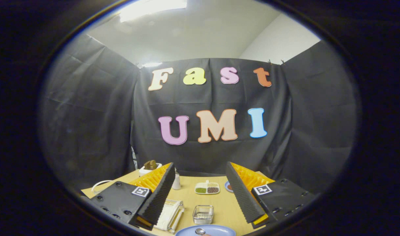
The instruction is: Take the plate from the dish rack, then take the spoon from the basket and place it into the plate.
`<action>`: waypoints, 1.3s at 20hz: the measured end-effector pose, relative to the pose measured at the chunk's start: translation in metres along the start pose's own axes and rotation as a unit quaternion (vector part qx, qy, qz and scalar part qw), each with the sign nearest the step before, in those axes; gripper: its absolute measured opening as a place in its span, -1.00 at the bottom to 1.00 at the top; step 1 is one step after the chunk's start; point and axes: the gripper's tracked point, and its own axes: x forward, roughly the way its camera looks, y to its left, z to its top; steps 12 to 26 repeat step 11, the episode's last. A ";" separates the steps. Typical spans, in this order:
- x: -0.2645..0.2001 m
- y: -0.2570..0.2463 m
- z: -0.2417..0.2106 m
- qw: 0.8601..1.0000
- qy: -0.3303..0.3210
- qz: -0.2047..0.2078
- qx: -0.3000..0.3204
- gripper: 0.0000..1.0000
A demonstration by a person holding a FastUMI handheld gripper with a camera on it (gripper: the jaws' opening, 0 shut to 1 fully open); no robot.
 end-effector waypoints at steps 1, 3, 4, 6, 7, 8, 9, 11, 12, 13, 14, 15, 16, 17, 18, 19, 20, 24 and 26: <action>0.000 -0.001 -0.001 1.000 -0.001 -0.004 0.005 0.96; -0.002 -0.004 0.000 1.000 -0.002 -0.011 0.012 0.96; -0.001 -0.007 0.000 1.000 -0.002 -0.014 0.015 0.96; -0.001 -0.010 0.001 1.000 -0.004 -0.019 0.020 0.96; -0.003 -0.011 0.001 1.000 -0.005 -0.020 0.022 0.96; -0.004 -0.011 0.002 1.000 -0.006 -0.021 0.023 0.96; -0.004 -0.014 0.002 0.999 -0.008 -0.023 0.021 0.96; -0.006 -0.016 0.004 0.999 -0.011 -0.024 0.018 0.96; -0.006 -0.016 0.004 0.999 -0.011 -0.024 0.018 0.96; -0.006 -0.016 0.004 0.999 -0.011 -0.024 0.018 0.96; -0.006 -0.016 0.004 0.999 -0.011 -0.024 0.018 0.96; -0.006 -0.016 0.004 0.999 -0.011 -0.024 0.018 0.96; -0.006 -0.016 0.004 0.999 -0.011 -0.024 0.018 0.96; -0.006 -0.016 0.004 0.999 -0.011 -0.024 0.018 0.96; -0.006 -0.016 0.004 0.999 -0.011 -0.024 0.018 0.96; -0.006 -0.016 0.004 0.999 -0.011 -0.024 0.018 0.96; -0.006 -0.016 0.004 0.999 -0.011 -0.024 0.018 0.96; -0.006 -0.016 0.004 0.999 -0.011 -0.024 0.018 0.96; -0.006 -0.016 0.004 0.999 -0.011 -0.024 0.018 0.96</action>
